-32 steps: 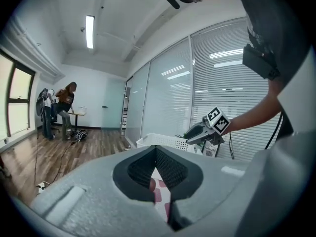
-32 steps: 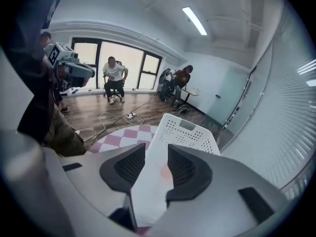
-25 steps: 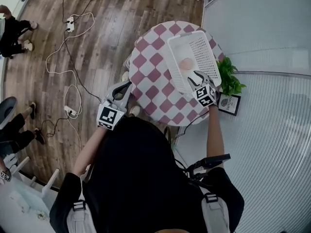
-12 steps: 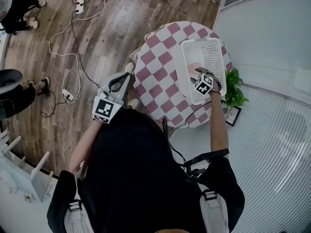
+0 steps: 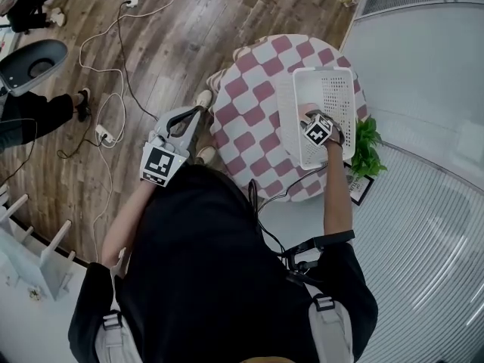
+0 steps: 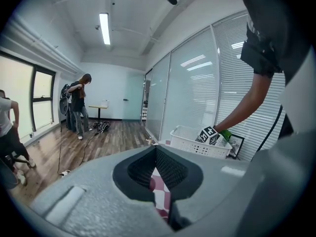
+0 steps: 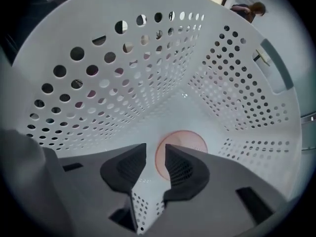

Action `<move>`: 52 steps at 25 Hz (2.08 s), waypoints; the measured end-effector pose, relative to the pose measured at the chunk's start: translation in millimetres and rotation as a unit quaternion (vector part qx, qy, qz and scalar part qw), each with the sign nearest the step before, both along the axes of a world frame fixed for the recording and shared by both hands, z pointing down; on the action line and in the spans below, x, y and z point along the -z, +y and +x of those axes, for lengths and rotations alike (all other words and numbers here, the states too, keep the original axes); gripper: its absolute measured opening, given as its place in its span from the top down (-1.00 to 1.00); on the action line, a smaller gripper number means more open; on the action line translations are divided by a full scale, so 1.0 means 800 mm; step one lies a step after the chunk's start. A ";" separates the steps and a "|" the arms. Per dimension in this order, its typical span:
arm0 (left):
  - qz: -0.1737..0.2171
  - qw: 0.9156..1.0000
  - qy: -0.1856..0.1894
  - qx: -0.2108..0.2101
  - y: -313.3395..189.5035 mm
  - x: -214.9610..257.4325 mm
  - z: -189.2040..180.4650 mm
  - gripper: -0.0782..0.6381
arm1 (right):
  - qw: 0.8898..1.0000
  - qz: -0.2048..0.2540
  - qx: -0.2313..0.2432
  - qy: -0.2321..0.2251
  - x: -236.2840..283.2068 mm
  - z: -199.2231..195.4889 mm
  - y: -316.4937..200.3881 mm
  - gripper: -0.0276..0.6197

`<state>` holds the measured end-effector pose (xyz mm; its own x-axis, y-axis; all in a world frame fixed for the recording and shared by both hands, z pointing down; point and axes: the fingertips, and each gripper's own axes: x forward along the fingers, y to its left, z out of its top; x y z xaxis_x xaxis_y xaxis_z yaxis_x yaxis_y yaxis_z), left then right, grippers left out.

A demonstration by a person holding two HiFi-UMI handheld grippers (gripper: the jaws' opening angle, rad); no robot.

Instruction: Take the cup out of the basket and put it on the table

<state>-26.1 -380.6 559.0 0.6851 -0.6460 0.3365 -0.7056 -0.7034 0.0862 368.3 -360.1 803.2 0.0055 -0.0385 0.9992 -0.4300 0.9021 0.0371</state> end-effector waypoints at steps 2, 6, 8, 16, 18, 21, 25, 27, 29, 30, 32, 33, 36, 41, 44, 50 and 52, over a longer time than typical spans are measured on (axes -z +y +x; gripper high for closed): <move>0.000 1.000 -0.002 -0.001 -0.003 -0.001 0.001 0.77 | 1.000 0.001 0.000 0.004 -0.004 0.001 -0.003 0.56; -0.003 1.000 -0.001 -0.002 -0.006 -0.003 0.001 0.77 | 1.000 0.006 -0.009 0.005 -0.004 -0.001 -0.005 0.75; -0.004 1.000 -0.001 -0.004 -0.007 -0.004 0.002 0.77 | 1.000 0.004 -0.012 0.005 -0.005 0.000 -0.004 0.78; -0.004 1.000 -0.004 -0.009 -0.008 -0.005 0.008 0.77 | 1.000 0.009 -0.016 0.008 -0.001 0.002 -0.005 0.83; -0.004 1.000 -0.003 -0.008 -0.007 -0.004 0.009 0.77 | 1.000 0.012 -0.016 0.008 0.000 0.002 -0.005 0.83; -0.002 1.000 -0.003 -0.011 -0.007 -0.003 0.012 0.77 | 1.000 0.012 -0.016 0.009 0.002 0.003 -0.004 0.83; 0.000 1.000 -0.002 -0.017 -0.006 -0.001 0.017 0.77 | 1.000 0.024 -0.018 0.007 0.012 0.002 -0.007 0.83; 0.001 1.000 -0.001 -0.018 -0.005 0.000 0.018 0.77 | 0.999 0.027 -0.023 0.008 0.015 0.004 -0.007 0.83; 0.001 1.000 -0.001 -0.019 -0.003 0.000 0.018 0.77 | 0.999 0.032 -0.028 0.007 0.019 0.004 -0.008 0.84; 0.002 1.000 0.000 -0.020 -0.002 -0.001 0.019 0.77 | 0.999 0.034 -0.029 0.007 0.021 0.004 -0.008 0.84; 0.003 1.000 0.000 -0.021 -0.001 -0.001 0.018 0.77 | 0.999 0.038 -0.028 0.007 0.025 0.003 -0.009 0.84; 0.003 1.000 0.001 -0.021 -0.001 -0.001 0.018 0.77 | 0.999 0.041 -0.028 0.006 0.027 0.001 -0.009 0.84; 0.003 1.000 0.002 -0.022 0.002 -0.001 0.018 0.77 | 0.998 0.054 -0.030 0.002 0.037 -0.002 -0.010 0.84; 0.007 1.000 0.004 -0.027 0.008 0.000 0.021 0.77 | 0.996 0.077 -0.033 -0.005 0.054 -0.010 -0.016 0.84; 0.009 0.999 0.005 -0.030 0.012 0.002 0.020 0.77 | 0.995 0.090 -0.030 -0.005 0.067 -0.015 -0.018 0.84; 0.011 0.999 0.007 -0.037 0.018 0.003 0.024 0.77 | 0.993 0.111 -0.032 -0.005 0.088 -0.021 -0.017 0.84; 0.012 0.999 0.009 -0.040 0.021 0.005 0.026 0.77 | 0.993 0.116 -0.033 -0.004 0.094 -0.022 -0.014 0.84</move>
<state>-5.6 -364.0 555.2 0.7409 -0.5963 0.3089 -0.6450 -0.7601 0.0796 351.0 -371.0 727.8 0.0070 -0.2675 0.9635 -0.4890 0.8395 0.2367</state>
